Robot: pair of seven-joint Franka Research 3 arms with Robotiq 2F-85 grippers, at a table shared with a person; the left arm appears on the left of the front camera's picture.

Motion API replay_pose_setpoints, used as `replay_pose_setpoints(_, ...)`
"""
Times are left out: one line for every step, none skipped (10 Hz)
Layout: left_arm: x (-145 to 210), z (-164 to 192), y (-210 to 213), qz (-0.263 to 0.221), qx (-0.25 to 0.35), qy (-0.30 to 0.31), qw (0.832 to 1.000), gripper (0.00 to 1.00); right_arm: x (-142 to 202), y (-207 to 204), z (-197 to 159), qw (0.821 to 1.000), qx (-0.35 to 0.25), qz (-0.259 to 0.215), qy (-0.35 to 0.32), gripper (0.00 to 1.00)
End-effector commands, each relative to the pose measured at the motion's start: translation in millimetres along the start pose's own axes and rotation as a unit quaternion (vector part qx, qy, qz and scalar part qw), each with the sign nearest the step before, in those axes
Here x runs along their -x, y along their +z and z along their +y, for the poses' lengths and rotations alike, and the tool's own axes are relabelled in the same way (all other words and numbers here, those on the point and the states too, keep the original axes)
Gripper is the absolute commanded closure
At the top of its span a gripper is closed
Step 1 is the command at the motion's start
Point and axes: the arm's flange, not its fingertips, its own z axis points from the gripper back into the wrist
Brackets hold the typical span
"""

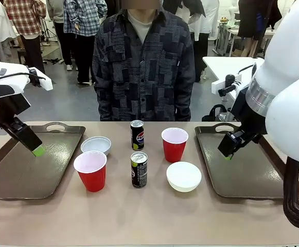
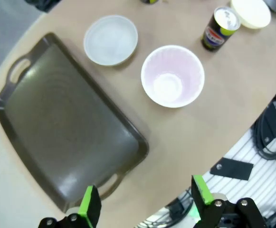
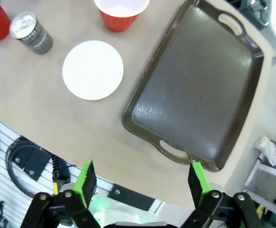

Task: Prepare tableware on both trays.
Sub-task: Pick up a Picnic Bowl from the table and place it on a Handle tray.

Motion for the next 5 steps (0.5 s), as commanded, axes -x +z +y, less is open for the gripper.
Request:
replay_pose_setpoints(-7,1,-8,-0.006,0.005,-0.004,1.0,0.0,-8,-8,-1,1.0,-0.009,-0.004,0.028,0.0)
replay_pose_setpoints(-7,1,-8,-0.006,0.005,-0.004,1.0,0.0,-8,-8,-1,1.0,-0.009,-0.004,0.028,0.0)
replay_pose_setpoints(-2,1,-3,0.0,0.0,0.0,1.0,0.0,-1,-2,0,1.0,-0.001,0.0,0.007,0.0)
replay_pose_setpoints(5,19,6,-0.027,0.147,-0.009,0.989,0.0,7,0,-20,0.997,-0.08,-0.002,0.001,0.0)
replay_pose_setpoints(18,50,16,-0.07,0.268,0.014,0.961,0.0,28,8,-51,0.986,-0.162,-0.036,-0.008,0.0)
